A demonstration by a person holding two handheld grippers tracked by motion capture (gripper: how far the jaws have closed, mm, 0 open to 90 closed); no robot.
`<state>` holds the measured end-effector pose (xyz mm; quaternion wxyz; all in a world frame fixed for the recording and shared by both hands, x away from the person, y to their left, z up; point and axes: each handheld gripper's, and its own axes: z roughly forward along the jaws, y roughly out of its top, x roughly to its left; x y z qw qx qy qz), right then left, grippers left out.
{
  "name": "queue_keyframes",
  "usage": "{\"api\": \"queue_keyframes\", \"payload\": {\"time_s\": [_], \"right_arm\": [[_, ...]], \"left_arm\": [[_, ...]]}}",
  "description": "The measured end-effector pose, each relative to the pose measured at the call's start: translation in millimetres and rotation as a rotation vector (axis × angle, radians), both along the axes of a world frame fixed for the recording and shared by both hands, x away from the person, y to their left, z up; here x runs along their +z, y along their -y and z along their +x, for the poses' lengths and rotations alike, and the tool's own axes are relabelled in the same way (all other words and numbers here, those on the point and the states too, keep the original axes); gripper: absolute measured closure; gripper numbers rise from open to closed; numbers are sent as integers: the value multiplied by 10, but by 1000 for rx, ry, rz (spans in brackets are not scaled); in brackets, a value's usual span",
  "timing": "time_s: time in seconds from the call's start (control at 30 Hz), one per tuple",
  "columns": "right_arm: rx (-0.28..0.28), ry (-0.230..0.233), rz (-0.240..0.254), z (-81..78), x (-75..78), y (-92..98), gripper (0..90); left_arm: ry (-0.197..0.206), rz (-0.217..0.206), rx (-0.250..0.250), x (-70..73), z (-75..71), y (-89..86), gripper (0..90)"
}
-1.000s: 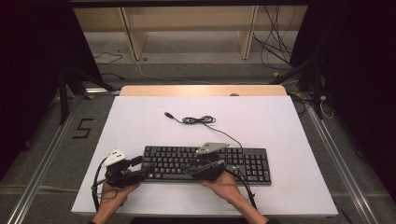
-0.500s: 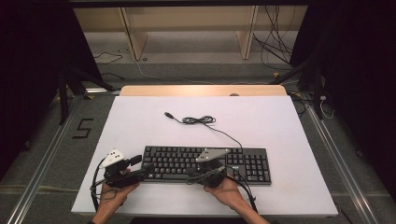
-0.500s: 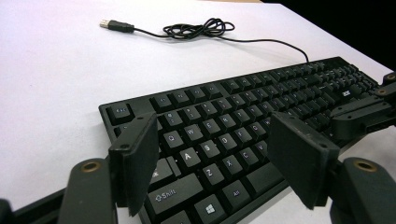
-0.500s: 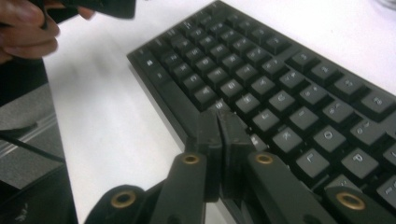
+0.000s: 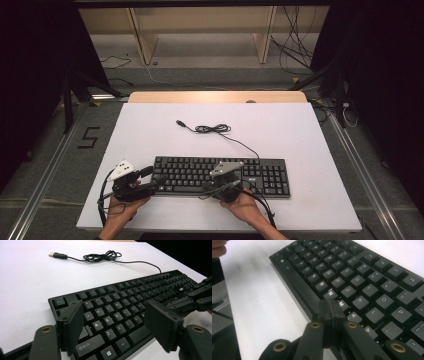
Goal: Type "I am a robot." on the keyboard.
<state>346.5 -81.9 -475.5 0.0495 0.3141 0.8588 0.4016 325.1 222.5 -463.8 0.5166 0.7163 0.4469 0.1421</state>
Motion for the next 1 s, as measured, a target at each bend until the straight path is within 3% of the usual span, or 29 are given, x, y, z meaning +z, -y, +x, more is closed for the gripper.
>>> {"api": "queue_keyframes", "payload": {"time_s": [0.4,0.73,1.0], "right_arm": [[-1,-8,-24,7,-54,-12,900],[-1,-18,-14,3,-57,-14,900],[-16,-25,49,30,9,43,880]], "left_arm": [[6,2,1,1,-3,5,303],[5,4,2,-3,1,5,303],[4,5,4,-5,7,6,304]]}}
